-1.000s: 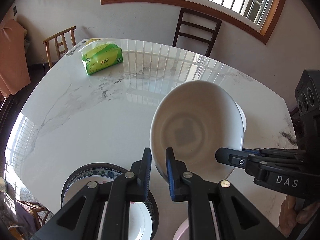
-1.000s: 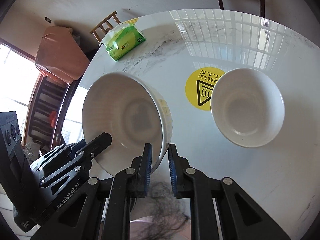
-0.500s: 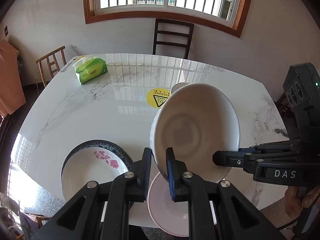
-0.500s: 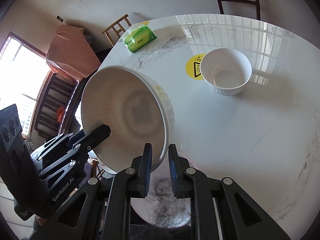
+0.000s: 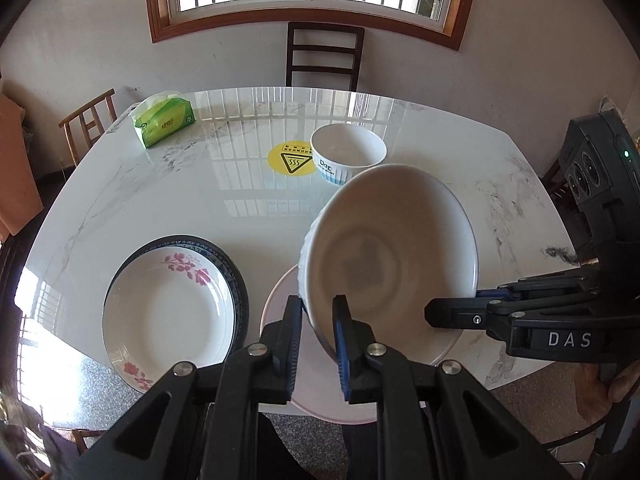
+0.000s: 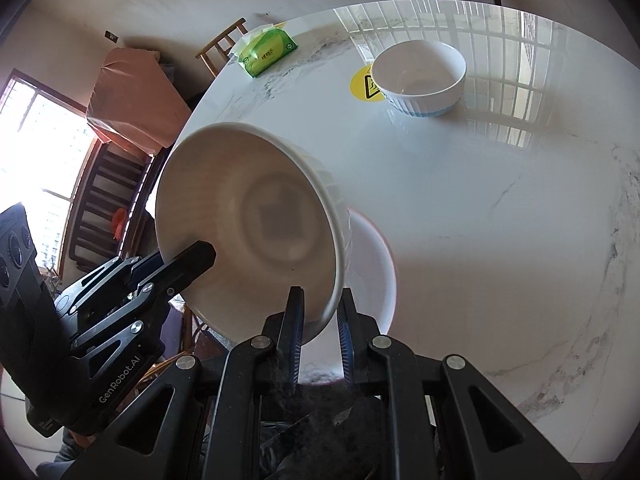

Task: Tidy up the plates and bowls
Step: 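Carry the white bowl over the pink bowl with both grippers, then lower the white bowl into the pink bowl and open both grippers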

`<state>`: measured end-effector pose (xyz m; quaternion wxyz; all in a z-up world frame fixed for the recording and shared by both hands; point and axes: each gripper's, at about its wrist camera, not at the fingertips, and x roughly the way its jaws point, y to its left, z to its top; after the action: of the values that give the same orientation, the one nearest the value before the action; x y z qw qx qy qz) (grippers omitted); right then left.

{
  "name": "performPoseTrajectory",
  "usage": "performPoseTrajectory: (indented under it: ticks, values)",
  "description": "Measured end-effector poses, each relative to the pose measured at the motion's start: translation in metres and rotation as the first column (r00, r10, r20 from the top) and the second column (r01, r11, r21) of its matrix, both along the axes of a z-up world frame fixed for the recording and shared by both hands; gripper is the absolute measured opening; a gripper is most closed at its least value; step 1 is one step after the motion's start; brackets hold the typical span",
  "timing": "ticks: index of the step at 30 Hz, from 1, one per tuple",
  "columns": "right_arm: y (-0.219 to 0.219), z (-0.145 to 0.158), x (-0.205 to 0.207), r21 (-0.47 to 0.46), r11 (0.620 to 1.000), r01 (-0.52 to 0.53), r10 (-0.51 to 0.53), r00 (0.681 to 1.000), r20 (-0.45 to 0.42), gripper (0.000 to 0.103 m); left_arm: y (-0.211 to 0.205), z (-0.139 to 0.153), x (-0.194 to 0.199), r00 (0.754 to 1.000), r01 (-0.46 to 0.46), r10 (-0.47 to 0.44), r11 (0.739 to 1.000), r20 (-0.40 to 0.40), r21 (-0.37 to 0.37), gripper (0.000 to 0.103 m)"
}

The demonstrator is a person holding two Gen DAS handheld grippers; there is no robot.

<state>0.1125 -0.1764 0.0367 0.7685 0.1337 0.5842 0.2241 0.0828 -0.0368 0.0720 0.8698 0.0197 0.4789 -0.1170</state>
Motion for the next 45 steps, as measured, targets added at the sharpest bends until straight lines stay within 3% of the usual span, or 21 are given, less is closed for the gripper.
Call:
performPoseTrajectory:
  ticks: [22,45]
  values:
    - [0.001,-0.036,-0.025,-0.038,0.999,0.006,-0.008,0.999,-0.050,0.016,-0.001,-0.040,-0.016,0.998,0.015,-0.014,1.000,-0.062,0.022,0.016]
    - [0.008,-0.037,-0.023,-0.053,0.998,-0.015,0.012,0.998,-0.056,0.016,0.009,-0.051,-0.014,0.991,0.001,0.000,1.000,-0.132,0.005,0.016]
